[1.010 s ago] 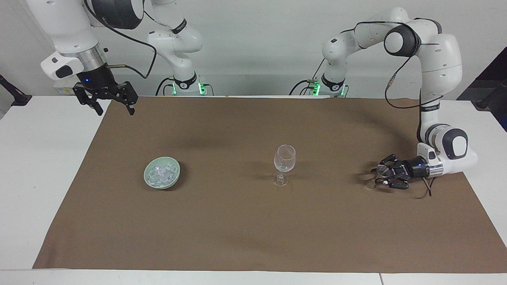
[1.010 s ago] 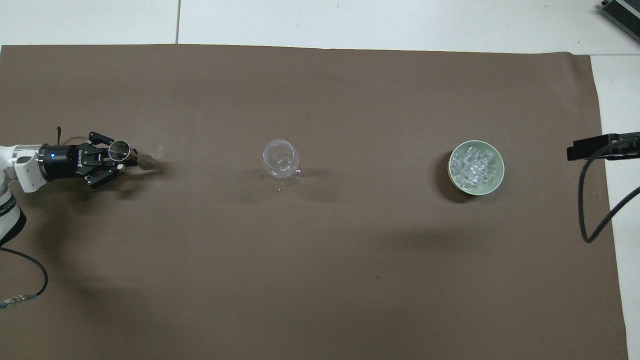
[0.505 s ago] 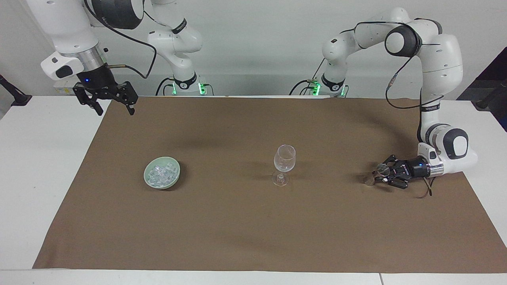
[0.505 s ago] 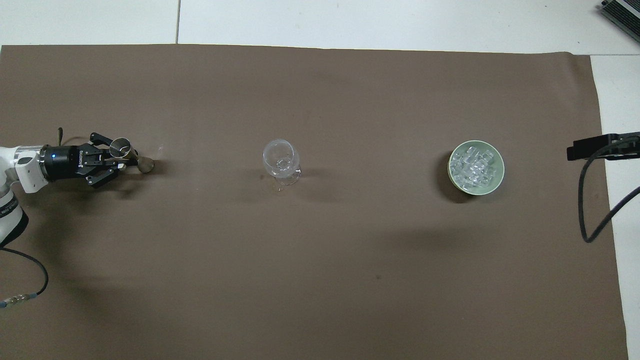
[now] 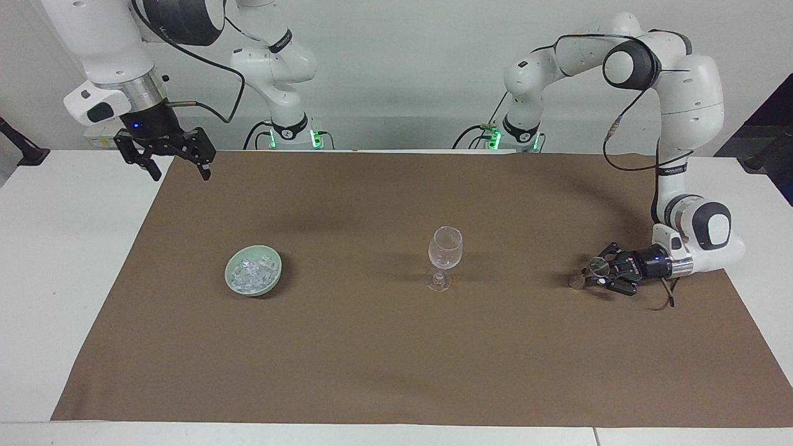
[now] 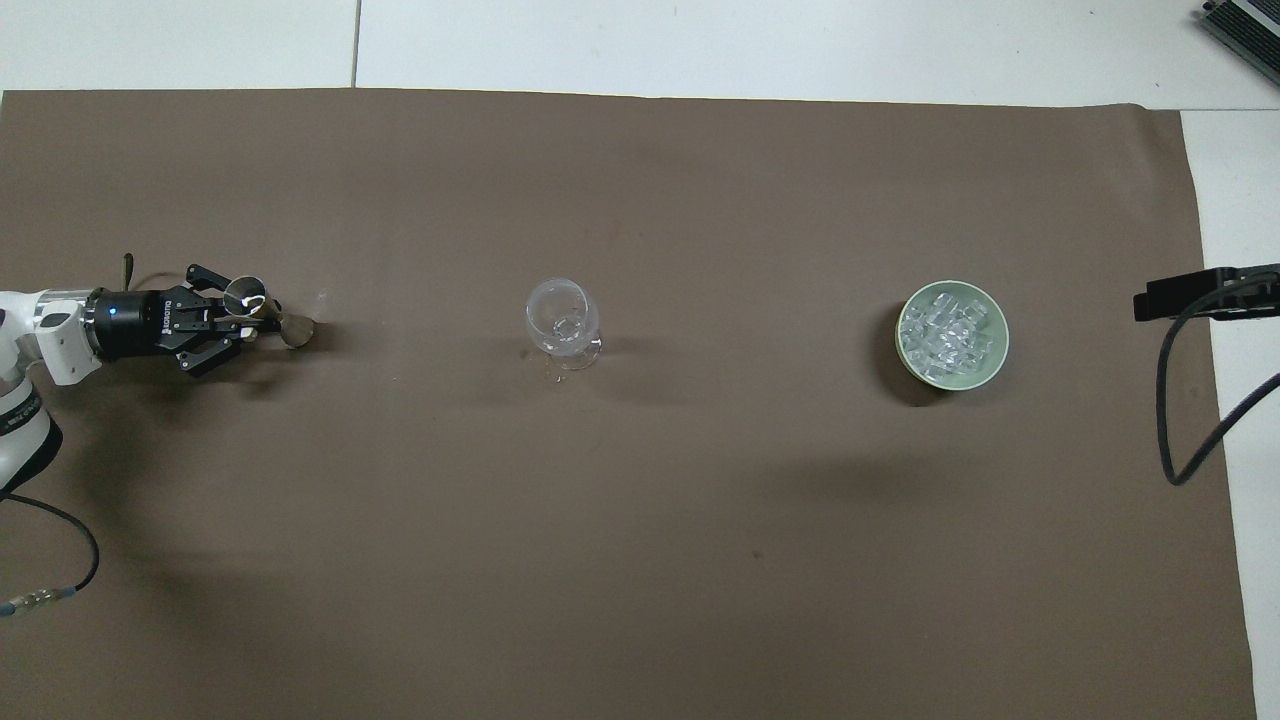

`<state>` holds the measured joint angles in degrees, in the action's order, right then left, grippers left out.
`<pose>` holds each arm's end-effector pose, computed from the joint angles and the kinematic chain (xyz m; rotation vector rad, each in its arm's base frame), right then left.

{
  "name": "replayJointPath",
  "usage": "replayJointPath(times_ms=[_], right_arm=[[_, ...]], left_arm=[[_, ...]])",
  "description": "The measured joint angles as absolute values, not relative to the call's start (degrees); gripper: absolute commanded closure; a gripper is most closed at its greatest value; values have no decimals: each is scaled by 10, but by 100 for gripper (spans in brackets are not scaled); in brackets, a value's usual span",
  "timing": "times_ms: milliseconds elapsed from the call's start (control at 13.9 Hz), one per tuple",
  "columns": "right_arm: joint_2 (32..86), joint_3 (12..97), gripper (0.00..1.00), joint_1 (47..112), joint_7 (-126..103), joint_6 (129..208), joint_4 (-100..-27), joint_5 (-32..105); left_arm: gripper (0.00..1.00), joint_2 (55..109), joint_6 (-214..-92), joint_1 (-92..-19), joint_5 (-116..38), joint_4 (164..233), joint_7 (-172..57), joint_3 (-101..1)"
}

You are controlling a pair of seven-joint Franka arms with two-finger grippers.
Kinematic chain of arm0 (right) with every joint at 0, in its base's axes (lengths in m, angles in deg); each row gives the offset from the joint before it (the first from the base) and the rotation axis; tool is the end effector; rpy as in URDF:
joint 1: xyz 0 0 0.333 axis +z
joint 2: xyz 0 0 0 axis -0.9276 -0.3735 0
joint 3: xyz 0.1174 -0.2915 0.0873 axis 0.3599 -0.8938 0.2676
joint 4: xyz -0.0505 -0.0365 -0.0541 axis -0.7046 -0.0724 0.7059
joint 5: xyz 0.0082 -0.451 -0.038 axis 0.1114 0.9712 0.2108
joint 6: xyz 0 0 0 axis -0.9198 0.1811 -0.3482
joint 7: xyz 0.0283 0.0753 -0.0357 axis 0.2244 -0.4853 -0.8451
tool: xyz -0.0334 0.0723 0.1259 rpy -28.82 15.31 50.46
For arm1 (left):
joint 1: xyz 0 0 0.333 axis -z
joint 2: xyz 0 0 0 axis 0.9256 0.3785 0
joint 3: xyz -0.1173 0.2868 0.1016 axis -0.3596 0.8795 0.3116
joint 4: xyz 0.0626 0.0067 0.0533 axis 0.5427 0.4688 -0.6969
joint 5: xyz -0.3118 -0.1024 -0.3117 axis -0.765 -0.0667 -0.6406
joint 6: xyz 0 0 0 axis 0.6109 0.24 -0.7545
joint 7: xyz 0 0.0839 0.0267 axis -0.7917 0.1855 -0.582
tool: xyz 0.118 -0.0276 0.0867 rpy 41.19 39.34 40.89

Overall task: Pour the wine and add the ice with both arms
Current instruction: 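Lift the bottle with the left gripper and carry it over the glass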

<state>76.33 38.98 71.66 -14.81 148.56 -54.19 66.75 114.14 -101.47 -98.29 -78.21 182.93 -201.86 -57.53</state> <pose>0.6191 -0.0495 0.5894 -3.1354 -0.0105 -0.1468 0.6659 0.1079 0.1747 1.4132 -1.1874 1.0586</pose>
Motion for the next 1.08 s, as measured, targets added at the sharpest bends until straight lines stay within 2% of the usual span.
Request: replayJointPath(times_ms=[505, 794, 1082], right_arm=[[763, 390, 0, 717, -148, 1486, -542, 668], [763, 390, 0, 717, -148, 1486, -542, 668], [763, 390, 0, 717, -148, 1486, -542, 668]], left_arm=[[100, 1127, -988, -988, -784, 1811, -2018, -625], [100, 1081, -980, -976, -786, 1811, -2010, -640], [100, 1030, -988, -926, -791, 1818, -1989, -640]])
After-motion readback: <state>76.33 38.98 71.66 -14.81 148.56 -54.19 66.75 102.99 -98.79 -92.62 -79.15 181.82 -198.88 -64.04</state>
